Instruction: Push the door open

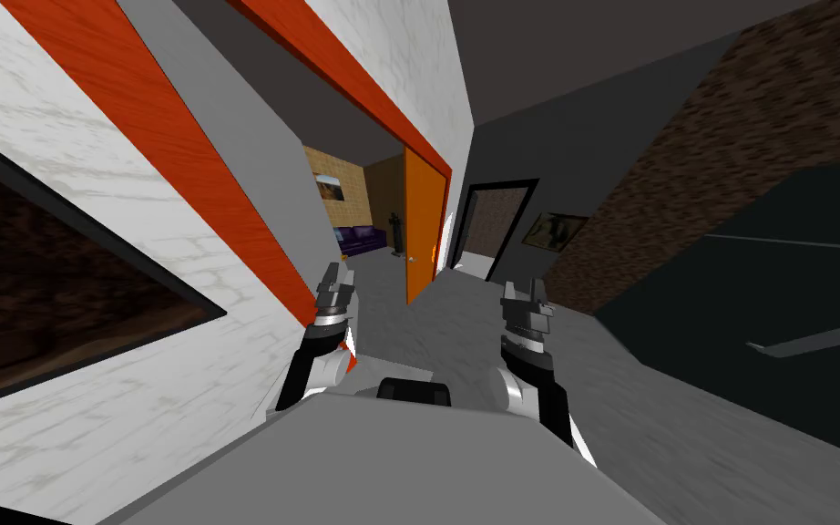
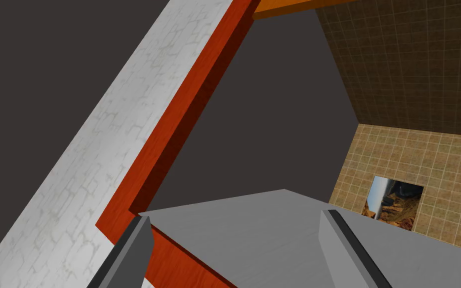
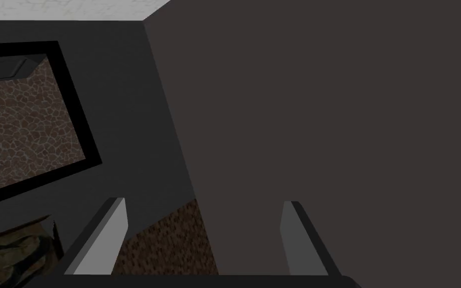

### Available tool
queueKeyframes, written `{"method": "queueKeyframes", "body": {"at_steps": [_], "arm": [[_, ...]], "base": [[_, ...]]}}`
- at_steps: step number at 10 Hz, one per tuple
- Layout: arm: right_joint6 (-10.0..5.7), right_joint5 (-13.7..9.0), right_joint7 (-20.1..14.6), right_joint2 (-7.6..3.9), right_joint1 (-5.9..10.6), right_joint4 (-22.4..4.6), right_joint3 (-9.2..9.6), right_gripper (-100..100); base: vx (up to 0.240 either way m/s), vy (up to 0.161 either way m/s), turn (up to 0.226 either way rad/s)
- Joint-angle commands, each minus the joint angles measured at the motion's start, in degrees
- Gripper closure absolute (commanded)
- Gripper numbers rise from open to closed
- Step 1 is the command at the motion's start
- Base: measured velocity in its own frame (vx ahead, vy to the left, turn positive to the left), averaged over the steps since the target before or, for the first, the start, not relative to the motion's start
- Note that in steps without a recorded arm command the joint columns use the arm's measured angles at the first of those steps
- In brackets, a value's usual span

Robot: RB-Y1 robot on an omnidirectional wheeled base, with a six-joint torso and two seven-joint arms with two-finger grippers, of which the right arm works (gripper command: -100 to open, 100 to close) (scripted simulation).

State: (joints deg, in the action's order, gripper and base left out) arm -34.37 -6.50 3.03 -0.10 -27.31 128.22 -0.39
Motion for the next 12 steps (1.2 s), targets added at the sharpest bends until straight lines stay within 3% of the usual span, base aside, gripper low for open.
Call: {"method": "queueKeyframes", "body": {"at_steps": [1, 12], "arm": [[-0.18, 0.22, -0.06, -0.74, 0.52, -1.78, 0.55, -100], [-1.35, 1.68, -0.46, -3.76, 3.90, -13.34, 4.14, -100]], "base": [[0.189, 0.032, 0.079], [0.141, -0.044, 0.088]]}}
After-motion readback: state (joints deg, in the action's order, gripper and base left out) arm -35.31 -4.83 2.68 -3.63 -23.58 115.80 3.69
